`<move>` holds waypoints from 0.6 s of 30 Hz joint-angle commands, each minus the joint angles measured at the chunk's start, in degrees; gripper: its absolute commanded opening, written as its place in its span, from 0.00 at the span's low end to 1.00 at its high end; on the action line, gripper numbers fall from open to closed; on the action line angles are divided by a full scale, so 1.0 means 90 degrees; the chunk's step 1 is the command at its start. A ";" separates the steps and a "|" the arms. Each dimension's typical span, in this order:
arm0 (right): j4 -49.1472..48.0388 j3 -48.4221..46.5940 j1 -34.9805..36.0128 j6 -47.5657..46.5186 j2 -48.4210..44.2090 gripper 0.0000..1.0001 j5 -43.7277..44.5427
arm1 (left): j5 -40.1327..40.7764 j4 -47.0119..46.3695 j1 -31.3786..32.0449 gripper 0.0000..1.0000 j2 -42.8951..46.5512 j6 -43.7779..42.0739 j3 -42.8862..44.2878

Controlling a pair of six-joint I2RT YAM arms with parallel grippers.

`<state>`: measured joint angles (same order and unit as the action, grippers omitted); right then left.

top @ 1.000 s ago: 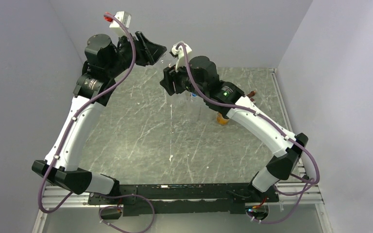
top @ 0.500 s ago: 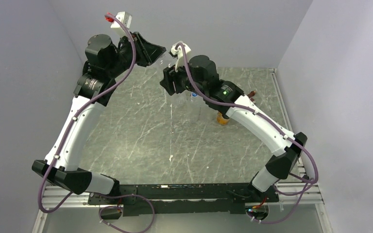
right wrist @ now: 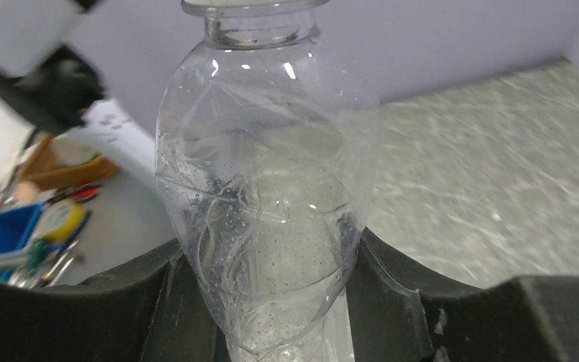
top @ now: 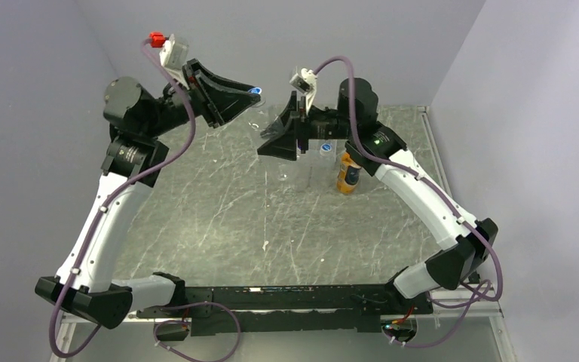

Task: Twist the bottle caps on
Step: Screw the bottle cap onto the plastic bottle.

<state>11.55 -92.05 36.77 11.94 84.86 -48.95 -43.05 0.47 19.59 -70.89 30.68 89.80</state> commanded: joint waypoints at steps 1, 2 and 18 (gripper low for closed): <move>-0.2093 0.0122 -0.0033 0.1283 -0.0264 0.01 -0.2374 | -0.2177 -0.1732 0.0020 0.00 0.0213 0.0800 -0.0110; -0.2403 0.0150 -0.0033 0.1475 -0.0252 0.01 -0.2506 | -0.2344 -0.1953 0.0020 0.00 0.0211 0.0977 -0.0130; -0.0102 -0.0301 0.0002 0.0031 -0.0321 0.03 -0.0595 | -0.0102 0.0597 0.0010 0.83 0.0367 -0.0682 0.0667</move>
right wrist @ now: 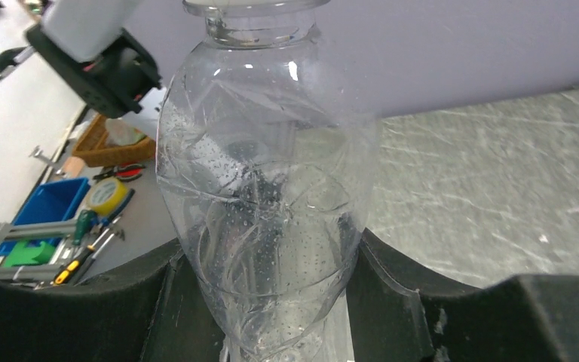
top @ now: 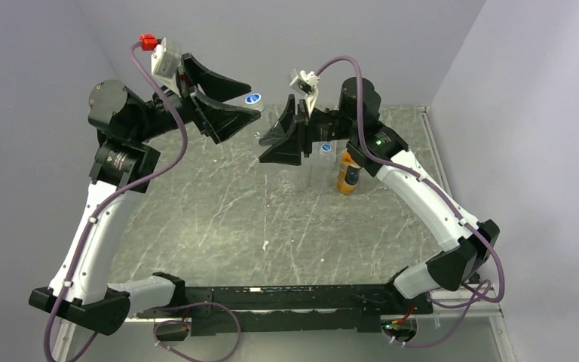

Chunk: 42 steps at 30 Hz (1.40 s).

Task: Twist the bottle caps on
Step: Screw the bottle cap onto the plastic bottle.

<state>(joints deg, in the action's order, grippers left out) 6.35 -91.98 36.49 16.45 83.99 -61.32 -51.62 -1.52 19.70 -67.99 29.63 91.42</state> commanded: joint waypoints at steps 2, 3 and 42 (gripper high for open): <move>0.0575 -0.0325 0.0065 -0.0538 -0.0211 0.04 0.0899 | 0.1089 0.1171 -0.0002 0.79 -0.0101 -0.0654 0.0663; 0.0611 -0.0334 0.0087 -0.0559 -0.0206 0.04 0.0975 | 0.1199 0.1333 -0.0002 0.78 -0.0190 -0.0688 0.0773; 0.1235 -0.0866 0.0379 -0.0867 0.0249 0.04 0.2767 | 0.1122 0.2520 -0.0002 0.37 -0.0862 -0.0877 0.1245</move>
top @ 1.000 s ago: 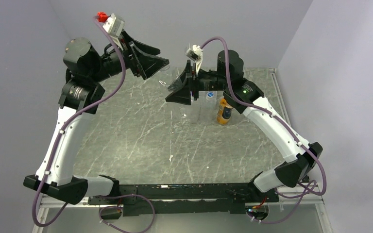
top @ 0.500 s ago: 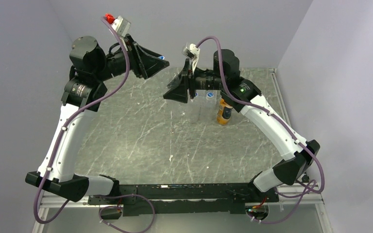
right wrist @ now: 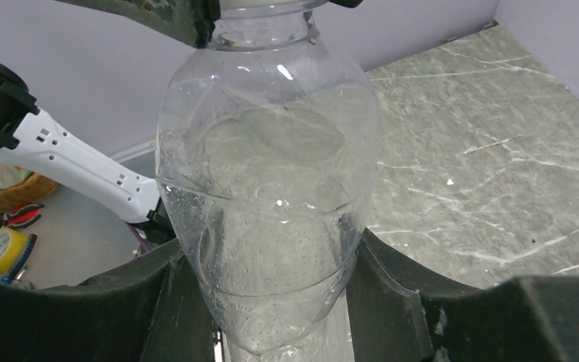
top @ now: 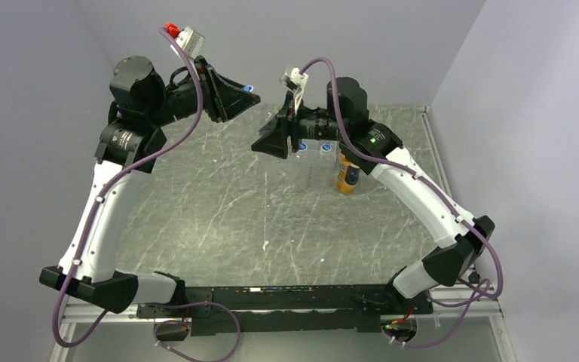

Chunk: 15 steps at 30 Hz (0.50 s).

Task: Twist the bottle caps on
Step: Screw the bottle cap onto the plastic bottle.

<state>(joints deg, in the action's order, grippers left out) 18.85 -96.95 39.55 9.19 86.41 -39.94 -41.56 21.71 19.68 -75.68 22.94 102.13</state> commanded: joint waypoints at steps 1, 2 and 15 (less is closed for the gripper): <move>-0.0189 -0.0299 0.0039 -0.0034 -0.0034 0.04 0.0469 | 0.0024 -0.0046 0.0003 0.34 -0.0009 -0.0152 0.0043; -0.0220 -0.0273 0.0039 -0.0014 -0.0047 0.04 0.0548 | 0.0069 -0.0019 0.0001 0.32 -0.0009 -0.0181 0.0031; -0.0346 -0.0187 0.0049 0.0089 -0.0025 0.05 0.0821 | 0.0448 0.0290 0.0020 0.36 -0.0013 -0.0449 -0.0092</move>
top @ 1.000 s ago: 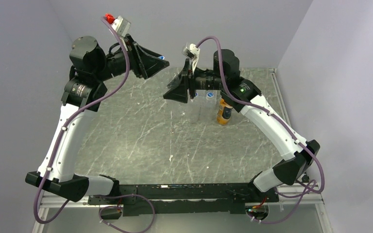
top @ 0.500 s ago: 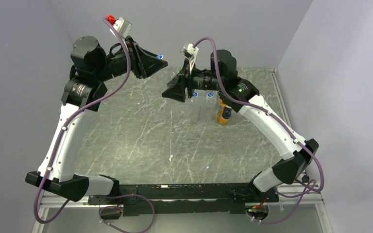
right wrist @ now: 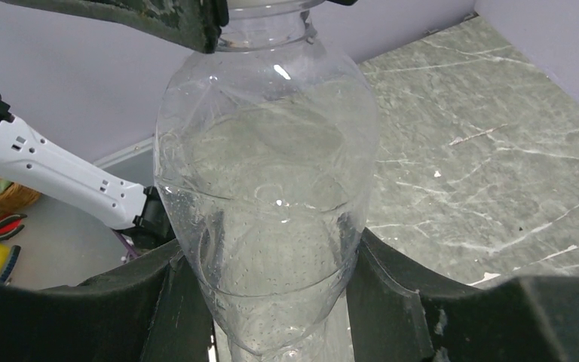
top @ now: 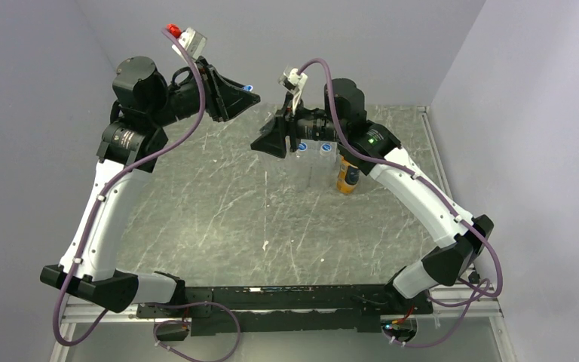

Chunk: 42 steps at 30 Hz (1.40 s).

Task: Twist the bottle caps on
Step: Screw the bottle cap onto the plastic bottle, then place the plastic bottle at the center of the board.

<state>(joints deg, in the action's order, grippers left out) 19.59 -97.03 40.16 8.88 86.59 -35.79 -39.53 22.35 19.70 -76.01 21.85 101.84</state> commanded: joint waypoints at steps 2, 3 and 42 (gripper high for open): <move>-0.0439 -0.0168 -0.0019 0.0120 -0.0050 0.05 0.0380 | 0.0301 0.0291 0.0017 0.45 0.0000 -0.0360 -0.0052; -0.0446 -0.0166 -0.0019 0.0125 -0.0050 0.05 0.0381 | 0.0338 0.0300 0.0015 0.47 0.0006 -0.0379 -0.0077; -0.0023 0.0559 -0.0048 0.0507 -0.0785 1.00 0.3009 | 0.2106 -0.1590 0.0058 0.00 0.0551 -0.1316 -0.2119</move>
<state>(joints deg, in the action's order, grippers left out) 20.51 -94.21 40.05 11.44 85.27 -17.58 -23.90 13.23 20.05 -70.89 13.13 85.32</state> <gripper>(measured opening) 0.993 0.383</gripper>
